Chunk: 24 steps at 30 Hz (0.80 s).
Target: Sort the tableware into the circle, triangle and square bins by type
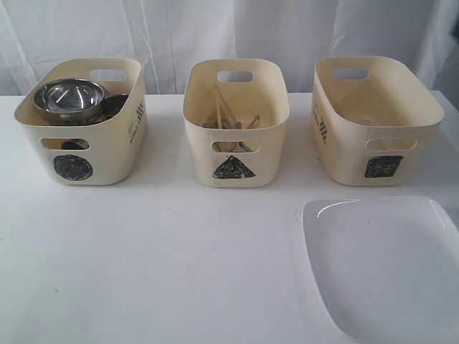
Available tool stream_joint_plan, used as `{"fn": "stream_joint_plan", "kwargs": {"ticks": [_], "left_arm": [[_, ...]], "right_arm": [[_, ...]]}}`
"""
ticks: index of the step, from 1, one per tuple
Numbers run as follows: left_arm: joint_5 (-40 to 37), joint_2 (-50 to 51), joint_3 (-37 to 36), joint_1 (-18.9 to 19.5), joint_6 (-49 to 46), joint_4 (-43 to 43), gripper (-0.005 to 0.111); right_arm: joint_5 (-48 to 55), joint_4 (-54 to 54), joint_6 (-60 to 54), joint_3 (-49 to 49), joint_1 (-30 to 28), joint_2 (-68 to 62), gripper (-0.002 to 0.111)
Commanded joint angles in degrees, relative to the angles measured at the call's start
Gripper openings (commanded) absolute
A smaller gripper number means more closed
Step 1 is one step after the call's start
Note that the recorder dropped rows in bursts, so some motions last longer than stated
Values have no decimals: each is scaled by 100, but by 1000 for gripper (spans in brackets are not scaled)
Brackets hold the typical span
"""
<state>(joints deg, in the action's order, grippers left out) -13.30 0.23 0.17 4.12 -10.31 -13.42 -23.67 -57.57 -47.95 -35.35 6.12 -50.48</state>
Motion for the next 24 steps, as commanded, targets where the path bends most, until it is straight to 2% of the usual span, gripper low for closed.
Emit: {"fn": "stream_joint_plan", "kwargs": {"ticks": [1, 2, 4, 6, 8, 11, 13, 15, 20, 22, 24], "left_arm": [[-11, -23, -17, -25, -2, -26, 0], [-11, -23, -17, -25, -2, -26, 0], [-11, -23, -17, -25, -2, -26, 0], [-11, -23, -17, -25, -2, -26, 0], [-11, -23, -17, -25, -2, -26, 0], [-11, -23, -17, -25, -2, -26, 0], [-11, -23, -17, -25, -2, -26, 0], [-11, -23, -17, -25, -2, -26, 0], [-11, -23, -17, -25, -2, -26, 0], [-11, -23, -17, -25, -2, -26, 0], [-11, -23, -17, -25, -2, -26, 0]], "right_arm": [[-2637, -3814, -1705, 291, -655, -128, 0], [-2919, -4237, -2360, 350, -756, -194, 0], [-2636, -4237, -3239, 511, -875, -281, 0], [-1409, -4237, -3876, 717, -1037, -412, 0], [123, -4237, -3759, 776, -1255, -630, 0], [1849, -4237, -2734, 679, -1553, -1072, 0], [2291, -4237, -2311, 641, -1688, -1292, 0], [2324, -4237, -2082, 657, -1772, -1393, 0], [1662, -4237, -1363, 683, -1991, -1440, 0], [1114, -4237, -1374, 683, -2078, -1472, 0], [135, -4237, -1374, 683, -2181, -1495, 0]]}}
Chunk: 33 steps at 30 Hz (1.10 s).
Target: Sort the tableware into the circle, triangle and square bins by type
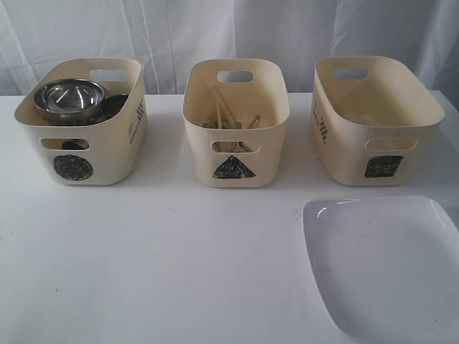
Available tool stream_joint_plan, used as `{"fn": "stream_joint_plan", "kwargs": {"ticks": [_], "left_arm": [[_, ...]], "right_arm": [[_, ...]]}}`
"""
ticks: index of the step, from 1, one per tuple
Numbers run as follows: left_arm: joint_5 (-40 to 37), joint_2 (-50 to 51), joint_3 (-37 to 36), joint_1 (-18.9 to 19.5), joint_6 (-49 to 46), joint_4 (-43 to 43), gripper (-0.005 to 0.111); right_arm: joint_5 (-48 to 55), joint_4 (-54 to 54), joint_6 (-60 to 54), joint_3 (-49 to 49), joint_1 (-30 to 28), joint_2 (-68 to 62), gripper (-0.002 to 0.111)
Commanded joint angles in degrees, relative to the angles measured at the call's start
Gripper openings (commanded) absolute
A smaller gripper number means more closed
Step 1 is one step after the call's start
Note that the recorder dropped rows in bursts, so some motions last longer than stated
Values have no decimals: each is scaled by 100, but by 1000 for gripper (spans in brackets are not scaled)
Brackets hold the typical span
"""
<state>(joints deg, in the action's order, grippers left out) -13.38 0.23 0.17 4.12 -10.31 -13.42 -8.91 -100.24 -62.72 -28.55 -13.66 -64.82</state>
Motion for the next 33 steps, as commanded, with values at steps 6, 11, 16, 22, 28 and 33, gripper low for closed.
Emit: {"fn": "stream_joint_plan", "kwargs": {"ticks": [6, 11, 16, 22, 28, 33], "left_arm": [[-3, -23, -17, -25, -2, -26, 0], [-3, -23, -17, -25, -2, -26, 0], [-3, -23, -17, -25, -2, -26, 0], [-3, -23, -17, -25, -2, -26, 0], [-3, -23, -17, -25, -2, -26, 0], [-3, -23, -17, -25, -2, -26, 0]], "right_arm": [[-4248, 29, 258, -8, -635, -61, 0], [-1886, 29, -509, -8, -1205, -237, 0], [2612, 29, 377, -144, -2150, -1848, 0], [5600, 1855, 405, -817, -2679, -3496, 0], [6409, 2772, -1380, -1350, -2703, -3571, 0], [6256, 2938, -2020, -1616, -2703, -3490, 4]]}}
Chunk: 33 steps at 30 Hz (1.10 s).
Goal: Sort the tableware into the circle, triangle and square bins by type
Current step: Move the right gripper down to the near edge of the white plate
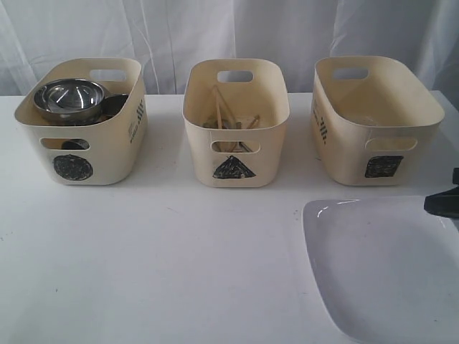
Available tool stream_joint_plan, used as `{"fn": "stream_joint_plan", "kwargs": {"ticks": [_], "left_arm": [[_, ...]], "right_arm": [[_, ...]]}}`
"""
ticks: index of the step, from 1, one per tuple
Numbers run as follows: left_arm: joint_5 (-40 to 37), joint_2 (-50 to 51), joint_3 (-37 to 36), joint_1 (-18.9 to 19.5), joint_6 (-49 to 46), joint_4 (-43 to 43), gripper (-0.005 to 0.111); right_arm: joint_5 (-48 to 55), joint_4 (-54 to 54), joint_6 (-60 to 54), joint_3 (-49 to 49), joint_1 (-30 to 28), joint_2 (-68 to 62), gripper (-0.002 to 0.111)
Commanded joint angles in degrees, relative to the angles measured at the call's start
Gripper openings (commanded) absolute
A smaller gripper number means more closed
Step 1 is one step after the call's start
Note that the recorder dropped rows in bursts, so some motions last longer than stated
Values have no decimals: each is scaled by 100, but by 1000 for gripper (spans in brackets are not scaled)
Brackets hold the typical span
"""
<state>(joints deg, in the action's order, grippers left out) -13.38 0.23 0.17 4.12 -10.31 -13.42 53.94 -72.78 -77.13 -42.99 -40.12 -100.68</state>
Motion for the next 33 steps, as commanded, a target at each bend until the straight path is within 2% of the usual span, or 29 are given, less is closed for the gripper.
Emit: {"fn": "stream_joint_plan", "kwargs": {"ticks": [1, 3, 7, 10, 15, 17, 23, 29, 33], "left_arm": [[-3, -23, -17, -25, -2, -26, 0], [-3, -23, -17, -25, -2, -26, 0], [-3, -23, -17, -25, -2, -26, 0], [-3, -23, -17, -25, -2, -26, 0], [-3, -23, -17, -25, -2, -26, 0], [-3, -23, -17, -25, -2, -26, 0], [-3, -23, -17, -25, -2, -26, 0], [-3, -23, -17, -25, -2, -26, 0], [-3, -23, -17, -25, -2, -26, 0]], "right_arm": [[-112, 253, -606, -188, -58, 109, 8], [-170, 279, -646, -196, -58, 109, 18], [-323, 362, -970, -228, -58, 109, 47], [-697, 362, -1081, -312, -58, 109, 57], [-1900, 396, -1910, -328, -58, 62, 58], [-2042, 396, -2458, -328, -58, -51, 58], [-1491, 286, -3690, -339, -46, -547, 58], [-1389, 5, -3790, -645, -46, -808, 58], [-767, -366, -4007, -782, -46, -1092, 58]]}}
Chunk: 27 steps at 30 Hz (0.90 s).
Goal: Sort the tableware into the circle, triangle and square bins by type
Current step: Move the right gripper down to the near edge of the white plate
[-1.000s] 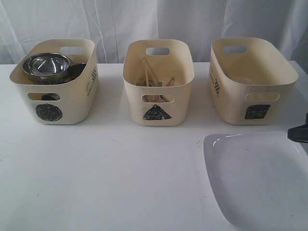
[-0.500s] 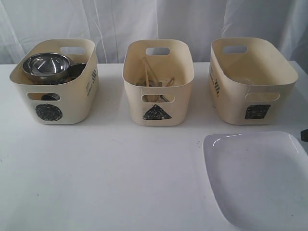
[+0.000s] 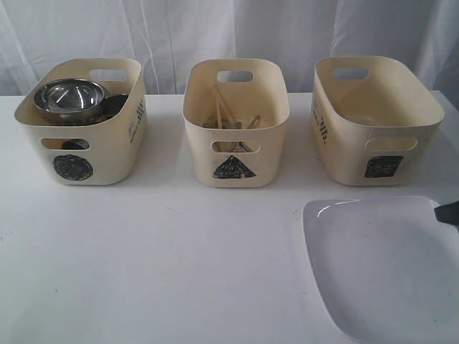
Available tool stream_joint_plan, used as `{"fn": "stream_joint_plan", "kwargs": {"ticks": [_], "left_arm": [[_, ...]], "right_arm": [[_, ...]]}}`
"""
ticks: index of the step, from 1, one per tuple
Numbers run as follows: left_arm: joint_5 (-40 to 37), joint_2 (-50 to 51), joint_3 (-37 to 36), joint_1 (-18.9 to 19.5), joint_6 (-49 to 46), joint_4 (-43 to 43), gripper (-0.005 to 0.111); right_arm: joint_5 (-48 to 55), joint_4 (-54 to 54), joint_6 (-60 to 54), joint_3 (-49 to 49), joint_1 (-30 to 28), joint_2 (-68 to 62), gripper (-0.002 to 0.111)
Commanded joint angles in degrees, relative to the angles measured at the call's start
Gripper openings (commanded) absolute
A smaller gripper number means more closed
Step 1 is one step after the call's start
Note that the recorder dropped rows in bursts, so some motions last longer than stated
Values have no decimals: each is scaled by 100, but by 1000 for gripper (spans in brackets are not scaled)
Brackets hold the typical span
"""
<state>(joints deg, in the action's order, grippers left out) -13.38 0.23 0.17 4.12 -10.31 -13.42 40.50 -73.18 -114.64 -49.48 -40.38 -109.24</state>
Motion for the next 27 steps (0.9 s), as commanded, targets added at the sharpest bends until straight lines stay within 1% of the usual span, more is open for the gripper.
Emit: {"fn": "stream_joint_plan", "kwargs": {"ticks": [1, 6, 10, 12, 14, 16, 19, 25, 27], "left_arm": [[-3, -23, -17, -25, -2, -26, 0], [-3, -23, -17, -25, -2, -26, 0], [-3, -23, -17, -25, -2, -26, 0], [-3, -23, -17, -25, -2, -26, 0], [-3, -23, -17, -25, -2, -26, 0], [-3, -23, -17, -25, -2, -26, 0], [-3, -23, -17, -25, -2, -26, 0], [-3, -23, -17, -25, -2, -26, 0], [-3, -23, -17, -25, -2, -26, 0]], "right_arm": [[648, -326, -256, -133, -10, -310, 58], [712, -303, -256, -133, 4, -688, 58], [1008, -275, -406, -133, 4, -1020, 58], [1077, -93, -550, -133, 4, -1154, 55], [1058, 310, -656, -133, 29, -1235, 48], [977, 909, -656, -133, 106, -1250, 36], [822, 1446, -656, -133, 219, -1259, 21], [718, 1461, -490, -133, 512, -1247, 11], [733, 1461, -341, -133, 639, -1169, 6]]}}
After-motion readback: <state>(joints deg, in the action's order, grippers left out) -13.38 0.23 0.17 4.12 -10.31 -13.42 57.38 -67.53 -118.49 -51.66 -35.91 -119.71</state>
